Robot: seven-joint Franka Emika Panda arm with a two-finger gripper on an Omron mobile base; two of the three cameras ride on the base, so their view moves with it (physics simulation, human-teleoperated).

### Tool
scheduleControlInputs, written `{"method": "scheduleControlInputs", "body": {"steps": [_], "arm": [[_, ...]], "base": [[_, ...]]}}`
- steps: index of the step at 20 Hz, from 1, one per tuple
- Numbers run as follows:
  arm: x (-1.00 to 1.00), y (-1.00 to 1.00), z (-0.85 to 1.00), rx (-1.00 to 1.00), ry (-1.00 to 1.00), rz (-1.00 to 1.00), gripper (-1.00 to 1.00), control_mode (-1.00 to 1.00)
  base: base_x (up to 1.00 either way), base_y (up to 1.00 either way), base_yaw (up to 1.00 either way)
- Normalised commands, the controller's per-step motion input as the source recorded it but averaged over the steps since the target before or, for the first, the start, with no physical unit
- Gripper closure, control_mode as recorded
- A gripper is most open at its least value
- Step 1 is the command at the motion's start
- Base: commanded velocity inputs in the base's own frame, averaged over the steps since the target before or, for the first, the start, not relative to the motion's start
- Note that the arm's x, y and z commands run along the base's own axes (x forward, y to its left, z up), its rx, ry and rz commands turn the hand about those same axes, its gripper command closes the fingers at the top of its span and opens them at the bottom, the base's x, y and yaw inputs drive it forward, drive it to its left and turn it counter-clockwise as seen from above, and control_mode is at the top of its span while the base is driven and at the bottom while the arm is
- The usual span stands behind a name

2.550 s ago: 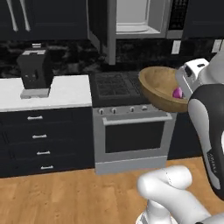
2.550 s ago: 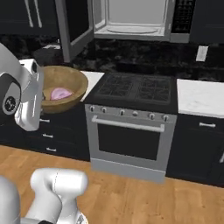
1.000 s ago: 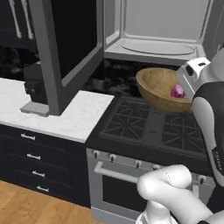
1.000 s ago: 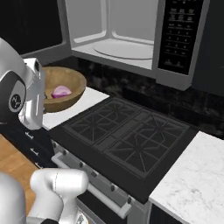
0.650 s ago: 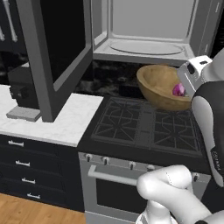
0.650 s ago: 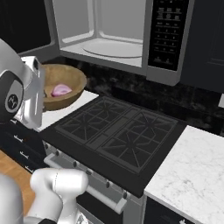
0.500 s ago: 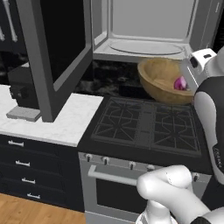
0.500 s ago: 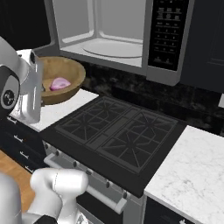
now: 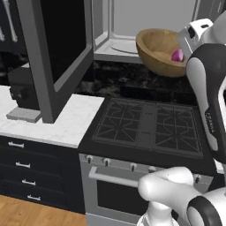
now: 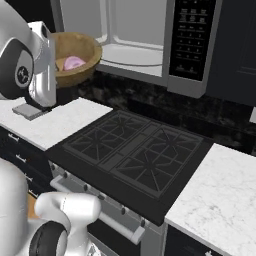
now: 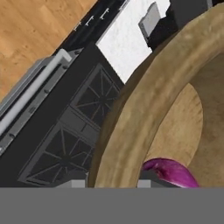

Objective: Pick the onion from the sink and place it in the bowl. Then pick the bowl and place it in the microwave. Then close the microwave door and press the start button.

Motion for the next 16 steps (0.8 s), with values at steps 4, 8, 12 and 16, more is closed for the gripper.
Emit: {"method": "scheduleControlInputs", "body": {"steps": [4, 8, 12, 16], "arm": [[0.63, -0.12, 0.29, 0.0, -0.19, -0.07, 1.0, -1.0], [0.75, -0.23, 0.02, 0.0, -0.03, -0.05, 1.0, -1.0], [0.81, -0.31, 0.0, 0.0, -0.02, -0.03, 1.0, -1.0], [0.79, -0.21, 0.0, 0.0, -0.07, 0.0, 1.0, -1.0]], "base": [[0.0, 0.0, 0.0], [0.0, 0.0, 0.0], [0.0, 0.0, 0.0], [0.0, 0.0, 0.0]]}}
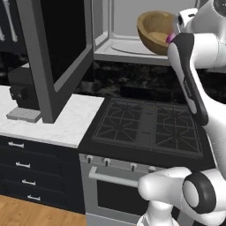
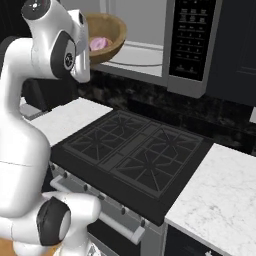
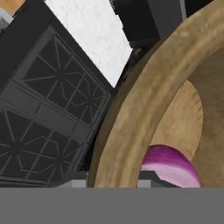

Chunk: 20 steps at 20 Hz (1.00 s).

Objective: Pick the onion from the sink and place it in the bowl. Then pick the bowl and place it in the microwave. Then close the microwave door and press the start button.

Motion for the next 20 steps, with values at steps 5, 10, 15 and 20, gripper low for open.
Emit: {"method": "scheduleControlInputs", "body": {"steps": [5, 10, 15, 20], "arm": [[0.88, -0.17, -0.16, 0.04, 0.0, 0.0, 1.0, -1.0], [0.88, -0.11, -0.16, 0.06, 0.0, 0.0, 1.0, -1.0], [0.8, -0.05, -0.09, 0.01, 0.02, 0.0, 1.0, -1.0], [0.72, -0.11, -0.16, 0.0, 0.01, 0.0, 1.0, -1.0]], "base": [[0.0, 0.0, 0.0], [0.0, 0.0, 0.0], [0.0, 0.0, 0.0], [0.0, 0.0, 0.0]]}}
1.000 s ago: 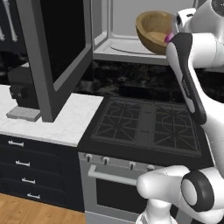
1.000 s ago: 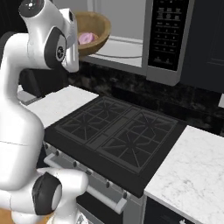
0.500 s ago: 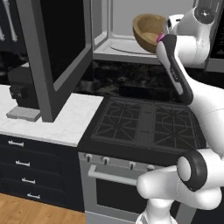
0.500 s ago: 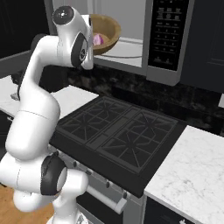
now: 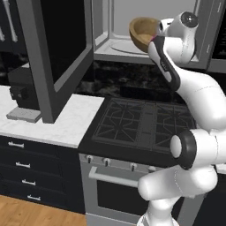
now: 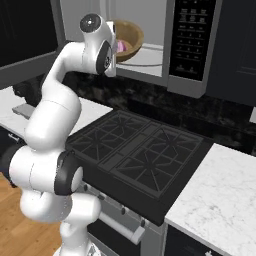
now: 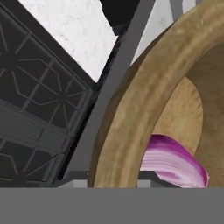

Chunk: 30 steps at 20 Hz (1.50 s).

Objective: Pick the onion from the sink and place it in the bowl. Then pick the bowl and place it in the microwave. Then close the microwave door and press the start button.

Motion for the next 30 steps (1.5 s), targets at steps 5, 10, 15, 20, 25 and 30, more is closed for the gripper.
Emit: {"method": "scheduleControlInputs", "body": {"steps": [5, 10, 15, 20, 25, 30], "arm": [[0.56, -0.16, -0.08, 0.0, 0.03, 0.0, 1.0, -1.0], [0.61, -0.16, -0.04, 0.0, 0.06, 0.0, 1.0, -1.0], [0.59, -0.12, -0.02, 0.0, 0.01, 0.0, 1.0, -1.0], [0.37, 0.0, -0.09, 0.0, 0.01, 0.0, -1.0, -1.0], [-0.02, 0.03, 0.0, 0.0, -0.07, 0.01, -1.0, -1.0], [-0.45, 0.04, -0.01, 0.08, -0.38, 0.1, -1.0, -1.0]], "base": [[0.0, 0.0, 0.0], [0.0, 0.0, 0.0], [0.0, 0.0, 0.0], [0.0, 0.0, 0.0], [0.0, 0.0, 0.0], [0.0, 0.0, 0.0]]}}
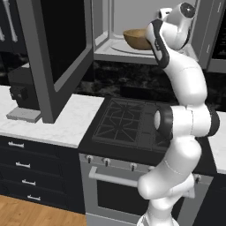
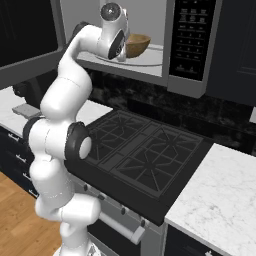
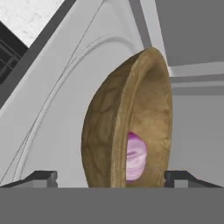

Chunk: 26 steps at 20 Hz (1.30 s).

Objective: Pick the onion from the sink and place it in the bowl. Then pick the bowl and place it in the microwave. Then close the microwave door and press the start button.

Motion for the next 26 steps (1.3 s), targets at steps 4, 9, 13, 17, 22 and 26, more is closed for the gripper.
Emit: {"method": "scheduleControlInputs", "body": {"steps": [4, 9, 13, 17, 22, 26], "arm": [[-0.97, 0.1, 0.05, 0.16, -0.38, 0.12, -1.0, -1.0], [-1.0, 0.22, 0.35, 0.02, 0.0, 0.17, -1.0, -1.0], [-1.0, 0.41, 0.26, 0.0, 0.04, 0.17, -1.0, -1.0], [-1.0, 0.41, 0.03, 0.0, 0.0, 0.03, -1.0, -1.0], [-1.0, 0.31, 0.0, 0.0, 0.0, 0.0, -1.0, -1.0], [-1.0, 0.2, 0.0, 0.0, 0.0, 0.0, -1.0, -1.0]], "base": [[0.0, 0.0, 0.0], [0.0, 0.0, 0.0], [0.0, 0.0, 0.0], [0.0, 0.0, 0.0], [0.0, 0.0, 0.0], [0.0, 0.0, 0.0]]}}
